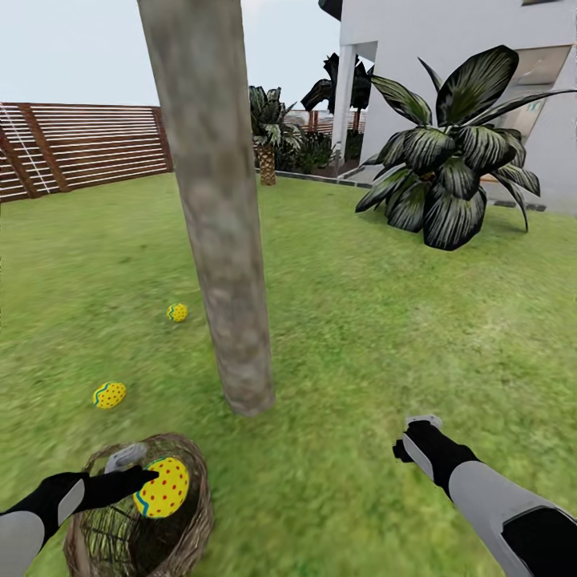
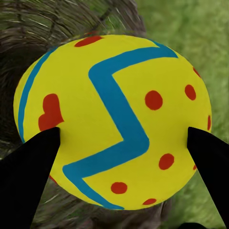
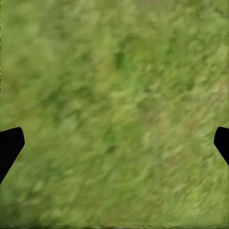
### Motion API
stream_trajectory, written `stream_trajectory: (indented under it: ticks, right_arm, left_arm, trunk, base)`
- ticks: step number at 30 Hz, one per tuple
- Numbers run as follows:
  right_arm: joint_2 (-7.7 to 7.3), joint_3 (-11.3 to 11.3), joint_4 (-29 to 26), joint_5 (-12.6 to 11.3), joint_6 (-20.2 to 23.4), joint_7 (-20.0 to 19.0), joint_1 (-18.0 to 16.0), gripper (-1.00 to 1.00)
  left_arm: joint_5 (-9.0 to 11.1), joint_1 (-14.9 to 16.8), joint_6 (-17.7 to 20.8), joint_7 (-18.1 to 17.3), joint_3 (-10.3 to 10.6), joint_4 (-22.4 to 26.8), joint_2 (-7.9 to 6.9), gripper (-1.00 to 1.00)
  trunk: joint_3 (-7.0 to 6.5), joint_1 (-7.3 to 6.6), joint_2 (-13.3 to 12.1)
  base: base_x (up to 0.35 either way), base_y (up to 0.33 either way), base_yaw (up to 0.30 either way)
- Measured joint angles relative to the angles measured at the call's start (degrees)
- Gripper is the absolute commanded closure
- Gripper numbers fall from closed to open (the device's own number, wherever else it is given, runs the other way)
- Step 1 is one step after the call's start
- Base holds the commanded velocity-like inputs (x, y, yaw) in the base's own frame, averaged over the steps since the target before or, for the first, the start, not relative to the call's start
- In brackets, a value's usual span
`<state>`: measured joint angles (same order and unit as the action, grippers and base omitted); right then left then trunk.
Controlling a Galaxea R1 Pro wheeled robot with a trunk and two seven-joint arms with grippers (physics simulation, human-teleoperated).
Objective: Take the three Easter eggs out of the wicker basket on the lawn in the garden, then place them on the lawn next to a single tree (choose any tree) so that all three eggs are next to the same tree and none are left in the basket.
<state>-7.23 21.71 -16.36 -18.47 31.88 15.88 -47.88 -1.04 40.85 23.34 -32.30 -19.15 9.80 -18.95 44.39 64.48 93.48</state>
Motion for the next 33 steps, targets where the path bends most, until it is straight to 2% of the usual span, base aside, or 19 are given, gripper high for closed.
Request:
stream_trajectory:
  ticks: [4,11,16,19,26,30,33]
  right_arm:
    - [0.31,0.0,0.8,0.0,-0.1,0.0,0.0,-1.00]
    - [0.85,0.0,1.2,0.1,-0.2,0.0,0.0,-1.00]
    - [0.94,0.0,1.2,0.1,-0.2,0.0,0.0,-1.00]
    - [0.95,0.0,1.2,0.1,-0.2,0.0,0.0,-1.00]
    - [1.07,0.1,1.3,0.1,-0.2,0.0,0.0,-1.00]
    - [2.04,0.1,2.0,0.1,-0.2,0.0,0.0,-1.00]
    - [2.19,0.2,2.7,0.7,-0.8,0.0,0.0,-1.00]
  left_arm:
    - [0.0,0.0,0.0,0.0,0.0,-0.1,-0.03,1.00]
    - [0.1,0.0,0.0,0.0,0.0,-0.3,0.15,1.00]
    - [0.0,0.0,0.0,0.1,0.0,-0.3,0.42,1.00]
    - [0.0,0.0,-1.6,0.2,0.0,-0.5,1.23,1.00]
    - [-0.1,0.0,-2.5,0.1,0.1,-0.5,1.36,1.00]
    - [-0.1,0.0,-2.5,0.1,0.1,-0.5,1.38,1.00]
    - [-0.1,0.0,-2.6,0.1,0.1,-0.6,1.44,1.00]
  trunk:
    - [0.00,0.00,0.0]
    - [0.00,-0.03,0.0]
    - [-0.89,-1.13,-2.0]
    - [-1.43,-1.79,-3.2]
    - [-2.69,-3.32,-6.0]
    - [-3.41,-4.20,-7.6]
    - [-3.95,-4.86,-8.8]
  base:
    - [-0.304,0.000,0.000]
    - [-0.056,-0.021,0.000]
    - [-0.027,-0.020,0.000]
    - [-0.001,0.000,0.000]
    - [-0.022,-0.020,0.000]
    - [-0.020,-0.030,0.000]
    - [-0.001,-0.002,0.000]
